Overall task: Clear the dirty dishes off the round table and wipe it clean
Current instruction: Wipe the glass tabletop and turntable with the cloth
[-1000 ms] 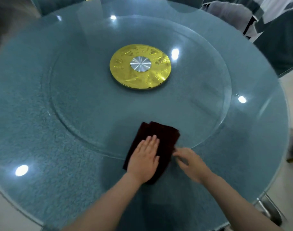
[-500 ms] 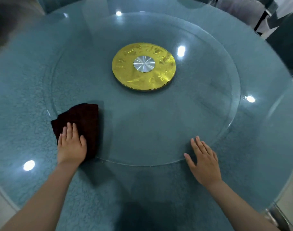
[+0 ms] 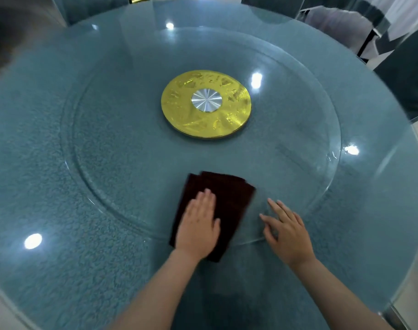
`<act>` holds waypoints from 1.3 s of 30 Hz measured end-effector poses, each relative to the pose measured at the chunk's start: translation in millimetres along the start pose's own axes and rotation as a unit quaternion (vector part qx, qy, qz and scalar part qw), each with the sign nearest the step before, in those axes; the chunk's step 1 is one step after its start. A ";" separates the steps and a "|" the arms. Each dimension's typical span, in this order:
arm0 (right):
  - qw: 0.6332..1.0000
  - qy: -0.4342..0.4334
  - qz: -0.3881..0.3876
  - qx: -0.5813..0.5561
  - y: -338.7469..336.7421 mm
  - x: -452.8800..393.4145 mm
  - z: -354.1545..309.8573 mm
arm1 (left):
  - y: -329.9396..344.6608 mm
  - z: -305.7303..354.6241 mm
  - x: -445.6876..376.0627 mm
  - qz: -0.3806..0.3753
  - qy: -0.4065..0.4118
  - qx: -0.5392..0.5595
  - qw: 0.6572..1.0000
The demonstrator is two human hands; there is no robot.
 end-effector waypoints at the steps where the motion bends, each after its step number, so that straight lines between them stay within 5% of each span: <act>1: 1.000 -0.008 -0.003 -0.015 2.2 -1.3 0.7 | -4.2 -34.8 -1.8 0.012 -0.039 0.006 0.999; 7: 0.997 0.011 -0.009 -0.073 5.9 -4.6 -10.9 | -38.9 -205.6 15.4 0.032 -0.258 0.056 0.964; 11: 0.996 0.001 -0.011 -0.090 8.4 -5.9 -22.7 | -39.8 -171.5 -8.9 0.045 -0.184 0.012 0.982; 19: 0.996 -0.036 -0.052 -0.061 11.2 -15.4 -13.4 | -7.8 13.1 -7.4 -0.027 0.039 -0.011 0.999; 23: 0.998 -0.047 -0.041 -0.030 10.2 -16.3 -6.3 | -11.6 -34.3 -7.8 -0.009 0.001 0.001 1.000; 30: 1.000 0.006 0.008 -0.022 14.0 -15.5 8.7 | -45.5 -222.3 -4.6 0.023 -0.251 0.043 0.967; 34: 1.000 0.002 0.013 -0.008 20.6 -14.9 5.4 | -39.7 -188.2 -11.5 0.038 -0.263 0.036 0.963; 39: 0.999 0.018 0.027 -0.019 19.6 -17.6 11.9 | -14.2 -65.7 -0.7 0.008 -0.096 -0.002 0.995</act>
Point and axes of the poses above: each hand's wrist, its own x-axis away from the middle knuckle, its own y-axis out of the palm, z = x × y, the point moved 7 cm from there along -x, towards the middle knuckle, and after that the axes turned 11 degrees about -z, right-handed, at the moved point
